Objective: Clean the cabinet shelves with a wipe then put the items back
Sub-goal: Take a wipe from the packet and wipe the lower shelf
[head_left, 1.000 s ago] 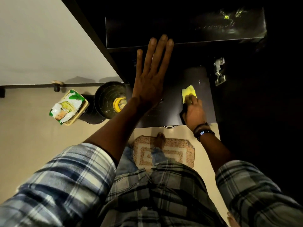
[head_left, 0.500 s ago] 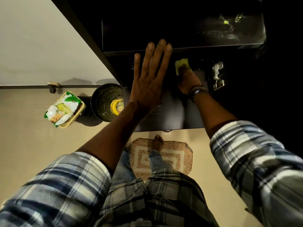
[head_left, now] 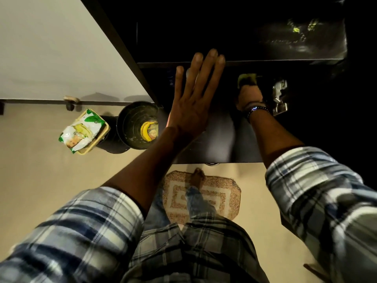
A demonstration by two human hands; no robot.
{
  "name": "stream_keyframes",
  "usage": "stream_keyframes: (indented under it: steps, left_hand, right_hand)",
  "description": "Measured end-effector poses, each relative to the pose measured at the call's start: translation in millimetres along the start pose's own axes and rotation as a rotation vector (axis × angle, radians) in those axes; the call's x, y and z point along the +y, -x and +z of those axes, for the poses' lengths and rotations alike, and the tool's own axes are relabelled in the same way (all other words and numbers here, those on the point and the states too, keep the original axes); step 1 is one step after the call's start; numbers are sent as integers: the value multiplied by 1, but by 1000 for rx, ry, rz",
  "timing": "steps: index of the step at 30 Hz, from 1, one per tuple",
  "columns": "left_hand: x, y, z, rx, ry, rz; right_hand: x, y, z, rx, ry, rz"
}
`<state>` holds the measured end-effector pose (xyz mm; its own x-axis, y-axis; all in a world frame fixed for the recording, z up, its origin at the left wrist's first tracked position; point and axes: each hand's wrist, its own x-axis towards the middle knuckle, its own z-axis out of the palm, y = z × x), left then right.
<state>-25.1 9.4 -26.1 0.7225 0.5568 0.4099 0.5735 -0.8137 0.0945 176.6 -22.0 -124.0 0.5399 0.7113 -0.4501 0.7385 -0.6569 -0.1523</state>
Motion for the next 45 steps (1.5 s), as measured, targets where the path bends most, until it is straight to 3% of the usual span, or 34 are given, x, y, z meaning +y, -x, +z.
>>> stream_keyframes:
  steps: [4,10,16,21,24,27,29,38,40,45]
  left_hand:
    - [-1,0,-1,2,5,-5]
    - [0,1,-3,-65,2,16]
    - [-3,0,-2,-15,0,18]
    - [-2,2,-1,-10,-3,10]
    - [-3,2,-4,-39,0,23]
    - [-1,1,-5,-35,-18,18]
    - [0,1,-4,-23,-14,9]
    - [2,4,-27,-120,58,30]
    - [-1,25,-38,-171,92,34]
    - [-7,108,-50,-286,171,-135]
  right_hand:
    - [-6,48,34,29,13,-88]
    - [25,40,26,115,119,122]
    - [14,-12,14,115,-76,-57]
    - [-21,31,59,95,-51,-558]
    - [-15,57,59,147,17,-461]
    - [14,51,48,189,27,-106]
    - [18,52,41,198,-69,4]
    - [-9,157,100,174,-86,-323]
    - [11,178,110,187,-120,-277]
    - [35,181,110,223,-328,74]
